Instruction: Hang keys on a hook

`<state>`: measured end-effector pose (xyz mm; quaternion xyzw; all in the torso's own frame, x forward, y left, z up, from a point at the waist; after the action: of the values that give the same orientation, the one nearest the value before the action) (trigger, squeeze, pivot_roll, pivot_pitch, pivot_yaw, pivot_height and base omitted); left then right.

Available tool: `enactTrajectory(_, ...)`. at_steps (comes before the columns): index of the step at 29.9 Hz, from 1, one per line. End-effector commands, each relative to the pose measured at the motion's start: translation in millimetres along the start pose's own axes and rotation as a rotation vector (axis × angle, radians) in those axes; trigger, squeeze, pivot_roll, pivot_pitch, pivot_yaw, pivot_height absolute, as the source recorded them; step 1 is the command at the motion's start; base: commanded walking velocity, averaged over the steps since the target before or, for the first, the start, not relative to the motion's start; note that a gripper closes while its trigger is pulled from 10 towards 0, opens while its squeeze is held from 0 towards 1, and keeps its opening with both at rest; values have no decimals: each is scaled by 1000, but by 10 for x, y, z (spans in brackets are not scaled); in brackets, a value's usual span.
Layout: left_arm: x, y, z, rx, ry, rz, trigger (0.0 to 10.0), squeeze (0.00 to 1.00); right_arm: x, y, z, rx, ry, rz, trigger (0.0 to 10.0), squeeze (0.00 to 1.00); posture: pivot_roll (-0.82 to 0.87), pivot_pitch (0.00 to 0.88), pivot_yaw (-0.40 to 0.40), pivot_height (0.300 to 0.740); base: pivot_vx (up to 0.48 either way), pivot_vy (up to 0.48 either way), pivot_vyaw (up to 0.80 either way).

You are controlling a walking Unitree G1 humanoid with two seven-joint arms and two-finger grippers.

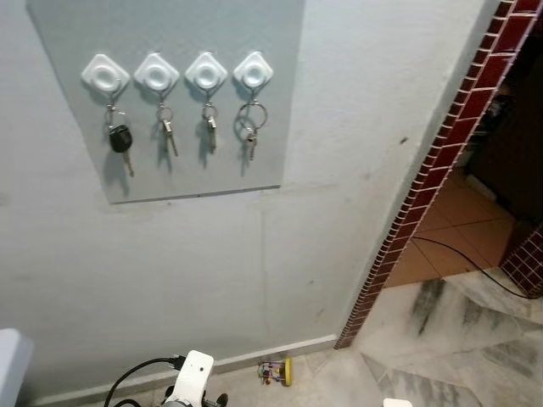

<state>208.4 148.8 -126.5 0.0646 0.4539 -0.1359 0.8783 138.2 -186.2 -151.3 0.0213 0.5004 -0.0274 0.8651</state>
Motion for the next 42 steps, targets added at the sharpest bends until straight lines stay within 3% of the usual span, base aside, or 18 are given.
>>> enactTrajectory(1, 17, -49, 31, -2, -2, -6, 10000, 0, -49, -41, -229, -3, 74, -7, 10000, 0, -16, 0, -6, 740, 0, -465, 0)
enactTrajectory(24, 13, 3, 40, -11, -2, 17, 10000, 0, -58, -52, -262, 14, 83, -12, 10000, 0, -19, 0, -5, 740, 0, -453, 0)
enactTrajectory(28, 13, 27, 50, -49, -7, 28, 10000, 0, -58, -55, -263, 17, 84, -13, 10000, 0, -18, 0, -6, 740, 0, 0, 0)
enactTrajectory(42, 12, 32, 43, -56, -2, 30, 10000, 0, -72, -66, -312, 45, 95, -16, 10000, 0, -20, 0, -3, 740, 0, 0, 0)
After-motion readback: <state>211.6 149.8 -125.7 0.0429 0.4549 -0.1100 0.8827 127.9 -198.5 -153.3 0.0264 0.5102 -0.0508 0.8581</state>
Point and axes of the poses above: a point about 5 cm out from each wrist's last joint towards the gripper, its own x axis pointing out of the wrist towards the gripper, its own z axis along the axis of the wrist's last joint, y = z × x, the point moved 5 cm from there along x, pointing out of the wrist towards the gripper
